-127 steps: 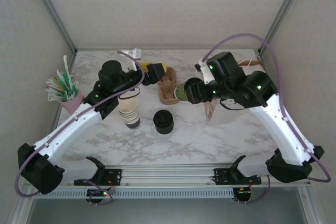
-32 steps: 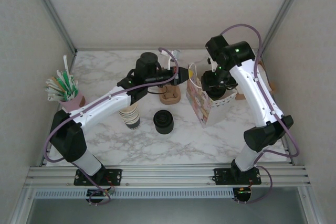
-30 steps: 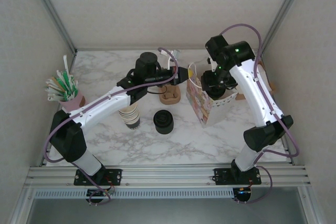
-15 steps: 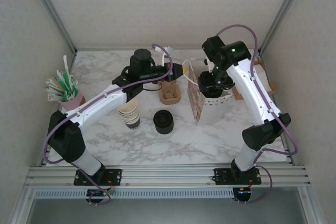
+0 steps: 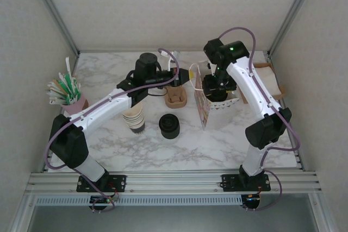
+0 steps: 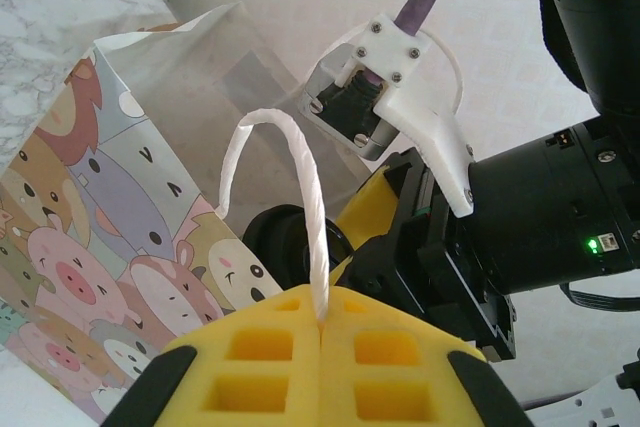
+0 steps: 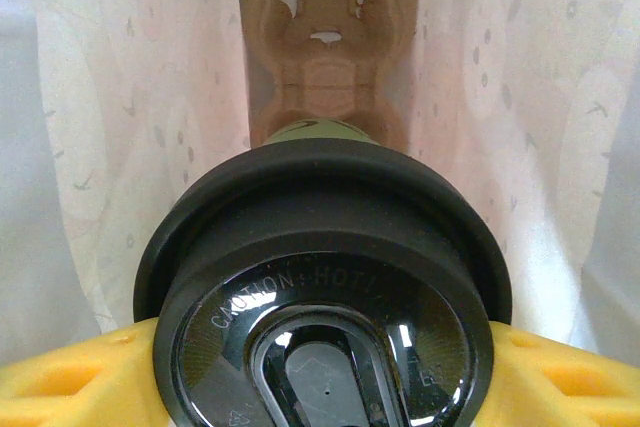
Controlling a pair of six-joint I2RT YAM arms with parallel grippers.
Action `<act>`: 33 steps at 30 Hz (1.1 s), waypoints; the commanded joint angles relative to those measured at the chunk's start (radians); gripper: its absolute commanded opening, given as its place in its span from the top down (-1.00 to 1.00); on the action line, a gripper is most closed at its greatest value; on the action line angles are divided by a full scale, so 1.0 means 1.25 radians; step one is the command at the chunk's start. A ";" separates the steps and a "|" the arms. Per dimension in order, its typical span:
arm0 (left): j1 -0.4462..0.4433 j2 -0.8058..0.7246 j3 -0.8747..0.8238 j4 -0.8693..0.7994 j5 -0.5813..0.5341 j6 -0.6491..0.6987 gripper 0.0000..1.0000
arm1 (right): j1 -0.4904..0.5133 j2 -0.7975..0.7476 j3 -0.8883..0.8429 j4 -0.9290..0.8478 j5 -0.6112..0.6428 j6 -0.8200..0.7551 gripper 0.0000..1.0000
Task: Pack the takeout coffee
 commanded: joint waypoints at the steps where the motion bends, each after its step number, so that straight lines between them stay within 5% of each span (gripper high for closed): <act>1: 0.002 -0.015 -0.007 0.011 0.026 0.014 0.99 | -0.006 0.010 0.024 -0.053 0.008 -0.003 -0.40; 33: 0.002 -0.016 -0.017 0.022 0.014 0.002 0.99 | -0.029 0.080 -0.025 0.037 0.006 -0.006 -0.38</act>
